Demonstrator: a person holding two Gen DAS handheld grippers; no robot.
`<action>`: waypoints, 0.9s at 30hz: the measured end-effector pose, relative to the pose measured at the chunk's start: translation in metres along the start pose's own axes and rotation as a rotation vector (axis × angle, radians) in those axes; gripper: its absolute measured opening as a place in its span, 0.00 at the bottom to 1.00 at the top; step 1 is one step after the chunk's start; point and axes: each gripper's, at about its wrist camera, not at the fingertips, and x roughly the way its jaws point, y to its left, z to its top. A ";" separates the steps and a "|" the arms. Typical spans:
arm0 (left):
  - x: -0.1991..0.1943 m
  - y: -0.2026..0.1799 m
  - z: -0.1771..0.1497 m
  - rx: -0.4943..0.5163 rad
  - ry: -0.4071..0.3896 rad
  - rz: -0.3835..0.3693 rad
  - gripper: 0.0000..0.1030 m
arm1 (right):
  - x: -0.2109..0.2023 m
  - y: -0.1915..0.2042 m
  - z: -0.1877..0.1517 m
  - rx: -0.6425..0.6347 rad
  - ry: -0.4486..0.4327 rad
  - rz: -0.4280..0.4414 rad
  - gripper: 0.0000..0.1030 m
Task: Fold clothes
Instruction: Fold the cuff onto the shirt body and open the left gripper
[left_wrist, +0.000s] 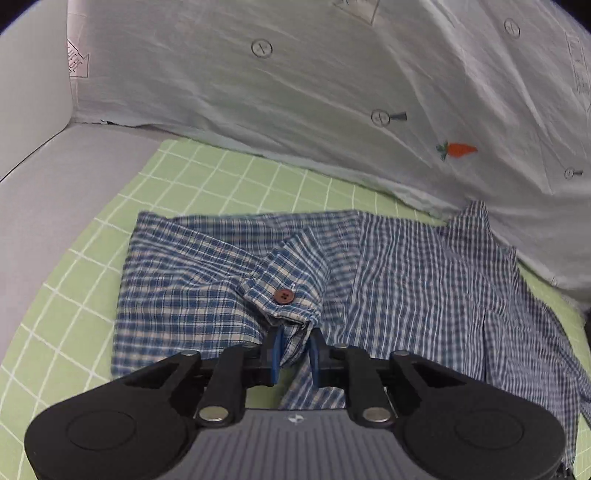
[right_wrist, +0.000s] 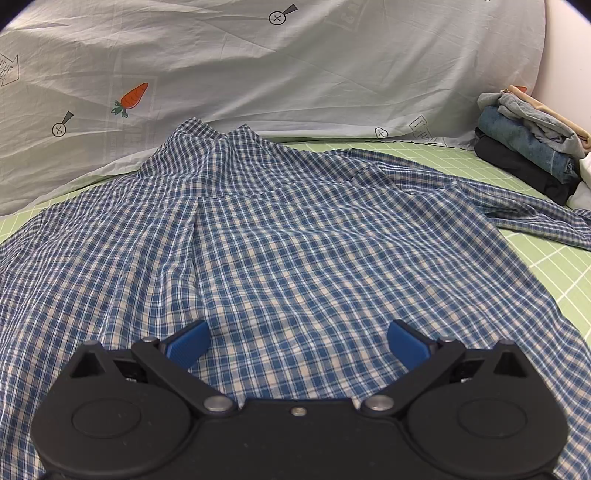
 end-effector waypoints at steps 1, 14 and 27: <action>0.008 -0.007 -0.004 0.018 0.036 0.020 0.32 | 0.000 0.000 0.000 0.000 0.000 0.000 1.00; 0.000 0.024 -0.029 0.021 0.129 0.130 0.83 | 0.005 0.003 0.011 0.004 0.062 -0.011 1.00; 0.008 0.072 -0.019 -0.024 0.115 0.333 0.86 | -0.015 0.058 0.069 0.049 0.061 0.289 0.94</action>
